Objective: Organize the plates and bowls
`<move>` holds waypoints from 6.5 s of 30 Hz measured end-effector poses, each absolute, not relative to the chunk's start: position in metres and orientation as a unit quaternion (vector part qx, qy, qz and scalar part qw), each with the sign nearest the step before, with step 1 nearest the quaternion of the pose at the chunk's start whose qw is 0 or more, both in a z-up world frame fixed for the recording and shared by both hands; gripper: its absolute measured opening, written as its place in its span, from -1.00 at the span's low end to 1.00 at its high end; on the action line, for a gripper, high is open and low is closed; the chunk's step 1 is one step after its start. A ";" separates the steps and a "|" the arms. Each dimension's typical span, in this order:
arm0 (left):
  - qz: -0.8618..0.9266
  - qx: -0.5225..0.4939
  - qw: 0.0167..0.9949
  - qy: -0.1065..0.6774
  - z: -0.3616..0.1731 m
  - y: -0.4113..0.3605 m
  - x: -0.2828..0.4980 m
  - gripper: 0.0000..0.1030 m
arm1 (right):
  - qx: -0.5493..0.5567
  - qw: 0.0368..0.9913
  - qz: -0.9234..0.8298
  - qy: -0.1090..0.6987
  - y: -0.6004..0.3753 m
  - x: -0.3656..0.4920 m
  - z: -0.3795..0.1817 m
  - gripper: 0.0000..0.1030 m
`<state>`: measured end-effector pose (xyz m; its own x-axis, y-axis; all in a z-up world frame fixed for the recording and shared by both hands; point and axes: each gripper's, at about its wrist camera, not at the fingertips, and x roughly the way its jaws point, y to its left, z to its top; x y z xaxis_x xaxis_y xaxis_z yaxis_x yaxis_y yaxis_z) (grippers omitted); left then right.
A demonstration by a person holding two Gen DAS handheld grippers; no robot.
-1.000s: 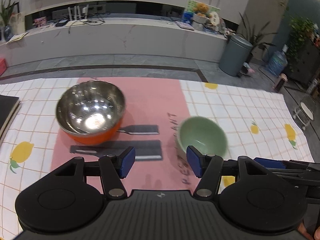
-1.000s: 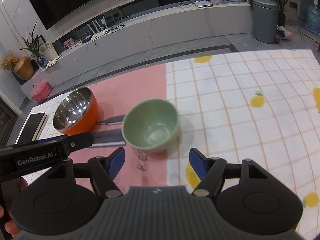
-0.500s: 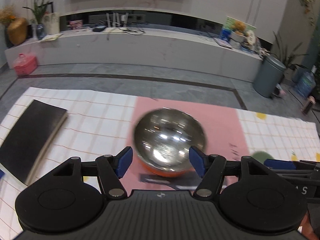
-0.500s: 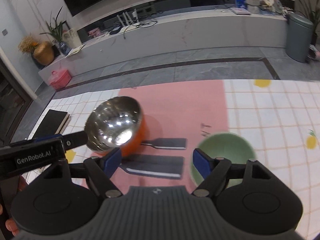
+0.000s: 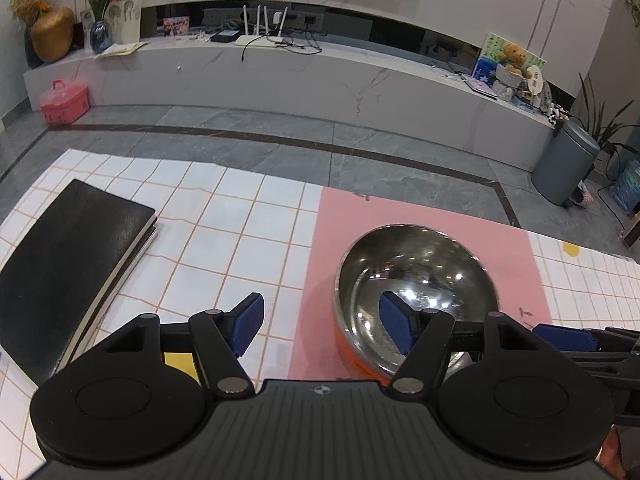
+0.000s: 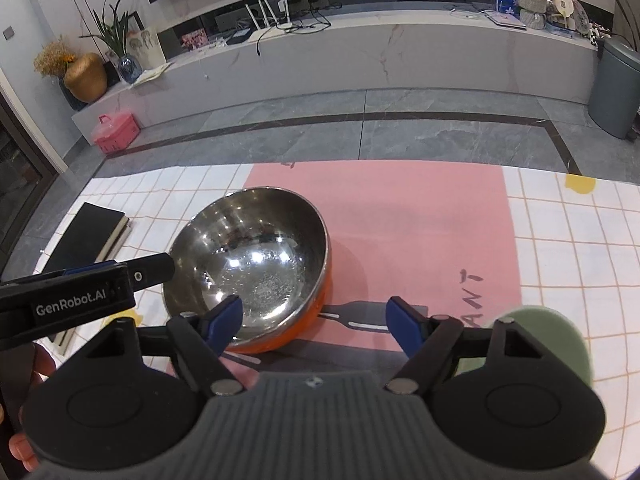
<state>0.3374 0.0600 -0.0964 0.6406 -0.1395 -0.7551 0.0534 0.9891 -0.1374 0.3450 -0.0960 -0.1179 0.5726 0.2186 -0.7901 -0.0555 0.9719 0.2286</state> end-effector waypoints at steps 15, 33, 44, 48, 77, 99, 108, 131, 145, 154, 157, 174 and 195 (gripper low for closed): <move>-0.064 -0.076 0.889 0.447 -0.114 0.060 0.346 -0.25 | 0.086 0.873 0.068 0.475 -0.088 0.358 -0.135 0.02; -0.074 -0.059 0.887 0.451 -0.112 0.046 0.348 -0.76 | 0.105 0.869 0.066 0.479 -0.083 0.359 -0.131 -0.58; -0.070 -0.058 0.891 0.445 -0.100 0.048 0.333 -0.81 | 0.105 0.867 0.063 0.483 -0.086 0.348 -0.124 -0.69; -0.070 -0.062 0.892 0.442 -0.092 0.048 0.321 -0.81 | 0.104 0.867 0.065 0.483 -0.088 0.336 -0.116 -0.70; -0.098 -0.066 0.894 0.432 -0.025 -0.006 0.155 -0.81 | 0.143 0.862 0.061 0.483 -0.156 0.139 -0.052 -0.70; -0.166 -0.067 0.842 0.509 -0.061 -0.059 0.082 -0.79 | 0.156 0.831 0.037 0.532 -0.225 0.044 -0.068 -0.71; -0.169 -0.053 0.830 0.529 -0.072 -0.065 0.081 -0.78 | 0.152 0.820 0.037 0.551 -0.228 0.044 -0.086 -0.71; -0.180 -0.025 0.825 0.536 -0.079 -0.070 0.087 -0.74 | 0.107 0.822 0.033 0.559 -0.219 0.049 -0.094 -0.60; -0.185 -0.018 0.837 0.515 -0.065 -0.069 0.084 -0.40 | 0.096 0.836 0.025 0.540 -0.219 0.046 -0.081 -0.28; -0.187 -0.002 0.849 0.494 -0.056 -0.070 0.084 -0.08 | 0.088 0.848 0.017 0.523 -0.218 0.046 -0.071 -0.11; -0.186 0.002 0.854 0.486 -0.052 -0.069 0.085 0.01 | 0.085 0.853 0.011 0.515 -0.218 0.047 -0.067 0.02; -0.178 0.030 0.883 0.432 -0.032 -0.065 0.104 0.49 | 0.066 0.880 -0.019 0.470 -0.218 0.060 -0.049 0.41; -0.199 0.038 0.894 0.400 -0.039 -0.083 0.203 0.51 | 0.060 0.893 -0.070 0.440 -0.230 0.167 -0.066 0.56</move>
<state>0.2032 -0.0827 -0.0392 0.6002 -0.3253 -0.7308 0.3857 0.9180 -0.0919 0.1669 -0.2300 -0.0664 0.6030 -0.0722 -0.7945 0.1770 0.9832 0.0450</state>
